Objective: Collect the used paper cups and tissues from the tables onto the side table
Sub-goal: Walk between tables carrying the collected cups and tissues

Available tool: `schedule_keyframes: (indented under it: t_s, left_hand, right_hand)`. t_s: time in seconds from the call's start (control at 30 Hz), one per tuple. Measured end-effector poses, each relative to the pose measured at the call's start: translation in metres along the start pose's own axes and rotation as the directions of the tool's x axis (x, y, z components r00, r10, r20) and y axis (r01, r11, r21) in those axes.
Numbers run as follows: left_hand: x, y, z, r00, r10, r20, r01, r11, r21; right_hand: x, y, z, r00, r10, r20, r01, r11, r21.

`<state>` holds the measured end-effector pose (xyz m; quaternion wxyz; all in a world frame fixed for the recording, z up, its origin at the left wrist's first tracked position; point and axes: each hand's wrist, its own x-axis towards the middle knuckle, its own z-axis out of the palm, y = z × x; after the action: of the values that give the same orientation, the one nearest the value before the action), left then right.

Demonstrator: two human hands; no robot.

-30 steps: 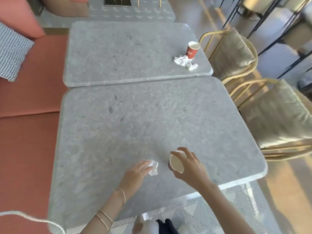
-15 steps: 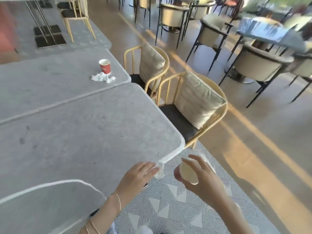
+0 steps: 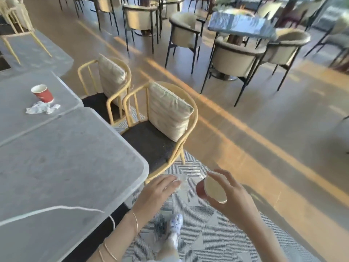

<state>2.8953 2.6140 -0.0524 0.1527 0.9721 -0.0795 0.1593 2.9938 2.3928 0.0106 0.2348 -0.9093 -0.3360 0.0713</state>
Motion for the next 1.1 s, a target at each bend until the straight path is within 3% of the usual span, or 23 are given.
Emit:
schedule_keyframes:
  t_s: [0.2, 0.53, 0.73, 0.8, 0.97, 1.1]
  left_hand:
    - [0.085, -0.018, 0.038, 0.998, 0.051, 0.030, -0.050, 0.998, -0.034]
    - [0.277, -0.068, 0.069, 0.991, 0.089, -0.104, -0.099, 0.991, -0.093]
    - [0.343, -0.080, 0.085, 0.988, 0.076, -0.132, -0.090, 0.991, -0.098]
    - [0.367, -0.087, 0.097, 0.990, 0.036, -0.136, -0.053, 0.991, -0.121]
    - [0.439, -0.103, 0.130, 0.961, -0.213, -0.174, 0.148, 0.934, -0.326]
    - [0.511, -0.110, 0.145, 0.932, -0.279, -0.230, 0.193, 0.921, -0.338]
  right_hand:
    - [0.054, 0.064, -0.015, 0.997, 0.073, -0.005, -0.073, 0.997, -0.024]
    - [0.209, 0.139, -0.090, 0.990, 0.034, -0.134, -0.040, 0.999, -0.036]
    - [0.266, 0.176, -0.103, 0.995, 0.042, -0.092, -0.044, 0.999, -0.012]
    - [0.291, 0.198, -0.103, 0.998, 0.026, -0.056, -0.026, 1.000, 0.002]
    - [0.373, 0.262, -0.119, 0.998, -0.049, 0.029, 0.050, 0.999, -0.012]
    - [0.454, 0.309, -0.155, 0.987, -0.149, 0.057, 0.150, 0.988, -0.017]
